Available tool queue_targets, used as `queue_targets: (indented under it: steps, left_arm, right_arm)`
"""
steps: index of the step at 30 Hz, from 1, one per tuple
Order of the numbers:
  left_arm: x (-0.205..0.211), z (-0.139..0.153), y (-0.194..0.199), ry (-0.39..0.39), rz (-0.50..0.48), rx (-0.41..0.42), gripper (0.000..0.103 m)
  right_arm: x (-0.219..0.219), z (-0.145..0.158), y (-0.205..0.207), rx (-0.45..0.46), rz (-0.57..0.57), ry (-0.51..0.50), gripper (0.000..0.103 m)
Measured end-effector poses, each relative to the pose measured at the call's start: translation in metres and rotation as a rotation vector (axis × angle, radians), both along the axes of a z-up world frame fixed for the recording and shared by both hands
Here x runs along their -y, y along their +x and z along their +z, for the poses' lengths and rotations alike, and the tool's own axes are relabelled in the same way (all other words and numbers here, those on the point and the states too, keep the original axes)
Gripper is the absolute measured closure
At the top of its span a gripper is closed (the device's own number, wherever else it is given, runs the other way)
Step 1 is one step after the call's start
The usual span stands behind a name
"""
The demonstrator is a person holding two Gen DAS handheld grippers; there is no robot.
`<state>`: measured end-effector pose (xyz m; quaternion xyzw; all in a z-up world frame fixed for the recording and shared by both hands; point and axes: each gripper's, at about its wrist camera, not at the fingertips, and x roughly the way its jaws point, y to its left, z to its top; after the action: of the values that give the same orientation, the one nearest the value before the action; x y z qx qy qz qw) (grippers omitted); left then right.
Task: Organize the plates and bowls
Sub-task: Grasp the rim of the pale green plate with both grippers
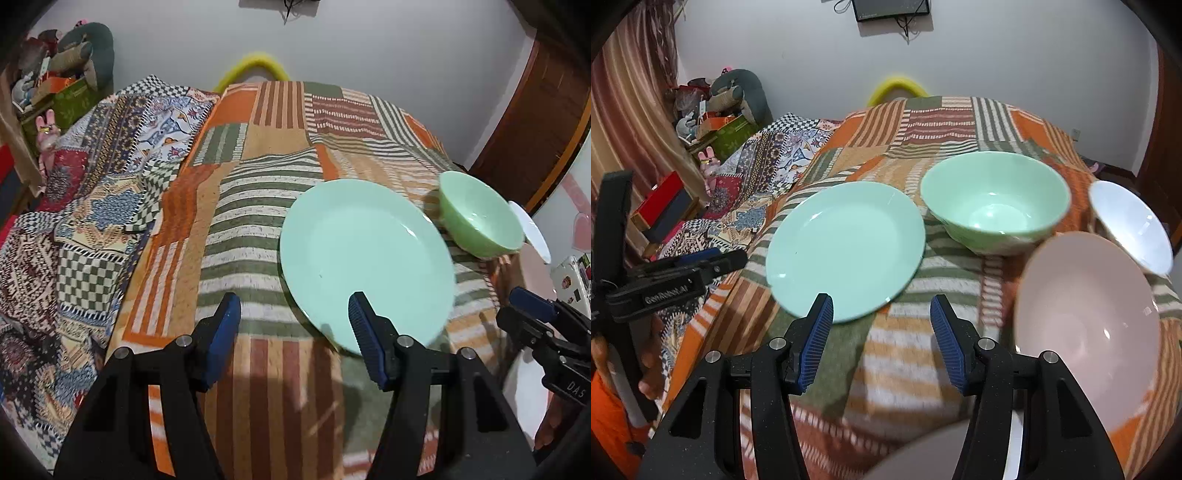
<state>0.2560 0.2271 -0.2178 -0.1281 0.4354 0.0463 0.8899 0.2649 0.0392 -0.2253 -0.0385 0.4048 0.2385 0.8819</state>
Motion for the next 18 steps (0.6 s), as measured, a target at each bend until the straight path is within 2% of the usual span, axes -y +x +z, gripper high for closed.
queue_targets:
  steps: [2,4,8,12,18]
  left_arm:
    - [-0.005,-0.007,0.011,-0.006,0.000,0.003,0.052]
    - [-0.009,-0.013,0.022,-0.015,-0.013,-0.002,0.067]
    - [-0.017,-0.023,0.037,-0.019,-0.007,-0.003,0.077]
    - [-0.022,-0.032,0.050,-0.044,-0.020,-0.011,0.083]
    - [-0.016,-0.036,0.057,-0.036,-0.055,-0.005,0.089]
  right_arm:
    - [-0.003,-0.004,0.009,-0.018,0.002,-0.003,0.052]
    - [-0.007,-0.010,0.018,-0.048,-0.002,-0.005,0.052]
    - [-0.011,-0.022,0.030,-0.087,-0.007,-0.029,0.066]
    - [-0.013,-0.034,0.038,-0.145,-0.025,-0.052,0.072]
    - [-0.019,-0.039,0.043,-0.136,-0.023,-0.107,0.073]
